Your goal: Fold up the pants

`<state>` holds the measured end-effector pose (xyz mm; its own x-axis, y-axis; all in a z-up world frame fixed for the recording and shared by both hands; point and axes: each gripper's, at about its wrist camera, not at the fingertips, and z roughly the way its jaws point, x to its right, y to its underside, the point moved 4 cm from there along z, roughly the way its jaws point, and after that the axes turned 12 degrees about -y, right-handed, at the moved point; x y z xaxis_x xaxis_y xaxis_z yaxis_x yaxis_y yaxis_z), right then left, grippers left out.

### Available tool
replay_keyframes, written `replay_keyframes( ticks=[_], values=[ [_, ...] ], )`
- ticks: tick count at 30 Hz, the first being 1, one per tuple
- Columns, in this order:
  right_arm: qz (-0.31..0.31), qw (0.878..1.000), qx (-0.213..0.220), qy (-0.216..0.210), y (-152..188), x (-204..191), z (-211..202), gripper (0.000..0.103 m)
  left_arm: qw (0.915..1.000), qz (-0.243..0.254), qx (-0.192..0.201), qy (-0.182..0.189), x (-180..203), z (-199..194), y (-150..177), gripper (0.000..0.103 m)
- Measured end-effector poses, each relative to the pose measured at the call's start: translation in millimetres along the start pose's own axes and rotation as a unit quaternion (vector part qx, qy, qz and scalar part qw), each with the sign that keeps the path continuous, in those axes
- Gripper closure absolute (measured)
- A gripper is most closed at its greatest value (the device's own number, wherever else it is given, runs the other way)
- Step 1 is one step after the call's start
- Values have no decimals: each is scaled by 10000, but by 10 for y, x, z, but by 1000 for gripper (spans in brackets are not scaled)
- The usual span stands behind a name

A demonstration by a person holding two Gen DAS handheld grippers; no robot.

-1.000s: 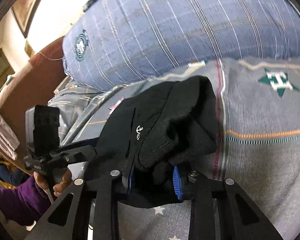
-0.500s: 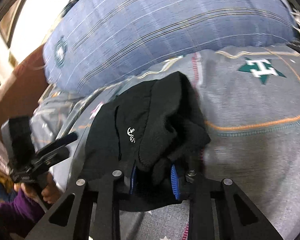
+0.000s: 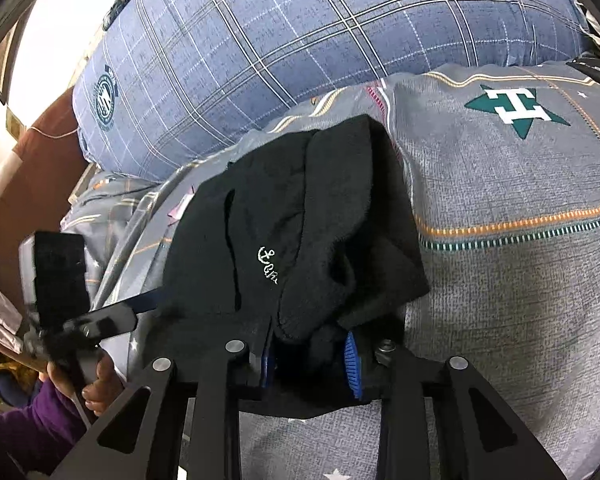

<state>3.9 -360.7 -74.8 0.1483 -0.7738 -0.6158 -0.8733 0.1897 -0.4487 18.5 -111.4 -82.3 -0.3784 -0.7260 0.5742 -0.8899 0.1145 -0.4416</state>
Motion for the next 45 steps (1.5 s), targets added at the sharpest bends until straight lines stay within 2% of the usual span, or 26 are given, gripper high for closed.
replay_keyframes(
  ticks=[2, 3, 5, 7, 9, 12, 15, 19, 25, 27, 31, 34, 35, 37, 39, 40, 42, 45],
  values=[
    [0, 10000, 3, -11, 2, -2, 2, 73, 9999, 24, 89, 80, 25, -28, -9, 12],
    [-3, 10000, -11, -7, 6, -1, 10, 73, 9998, 82, 84, 163, 68, -31, -12, 16],
    [-48, 10000, -55, 19, 15, -19, 36, 73, 9998, 174, 100, 64, 106, -24, -8, 18],
    [-121, 9999, -56, 62, 21, -41, 38, 73, 9994, 289, 167, -41, 143, -23, -6, 28],
    [-144, 9999, 5, 49, 10, -61, 5, 75, 9989, 381, 237, -159, 151, -49, -7, 43],
    [-331, 9993, 125, 78, -5, -131, -57, 77, 9984, 416, 320, -185, 124, -80, -18, 52],
    [-629, 9977, 208, 126, -1, -252, -105, 77, 9975, 519, 429, -233, 173, -133, -20, 55],
    [-1000, 9939, 463, 38, -14, -437, -221, 77, 9966, 571, 587, -107, 276, -277, -56, 55],
    [-1420, 9836, 1079, -277, -73, -729, -420, 77, 9924, 622, 1052, -145, 381, -649, -181, 55],
    [-1470, 9800, 1258, -471, -124, -848, -418, 77, 9899, 658, 1216, -316, 379, -770, -217, 55],
    [-1552, 9760, 1378, -664, -194, -1082, -262, 77, 9811, 776, 1535, -890, 252, -1003, -262, 55],
    [-1427, 9791, 1235, -763, -246, -1235, 41, 77, 9778, 585, 1449, -1396, 26, -1038, -289, 55],
    [-1375, 9808, 1156, -758, -251, -1256, 133, 77, 9764, 501, 1387, -1575, -77, -1037, -281, 55],
    [-1223, 9862, 860, -709, -255, -1287, 380, 77, 9693, 296, 1025, -2214, -340, -938, -242, 55],
    [-962, 9934, 293, -548, -208, -1253, 725, 77, 9608, 114, 589, -2706, -543, -805, -190, 55],
    [-839, 9956, -124, -391, -147, -1212, 936, 74, 9569, 17, 358, -2882, -651, -716, -155, 55],
    [-820, 9953, -502, -89, -60, -1172, 1132, 69, 9591, -123, 351, -2805, -708, -703, -147, 52],
    [-1094, 9931, -432, -23, -87, -1252, 1071, 68, 9564, -1, 399, -2893, -651, -758, -190, 53]
  ],
)
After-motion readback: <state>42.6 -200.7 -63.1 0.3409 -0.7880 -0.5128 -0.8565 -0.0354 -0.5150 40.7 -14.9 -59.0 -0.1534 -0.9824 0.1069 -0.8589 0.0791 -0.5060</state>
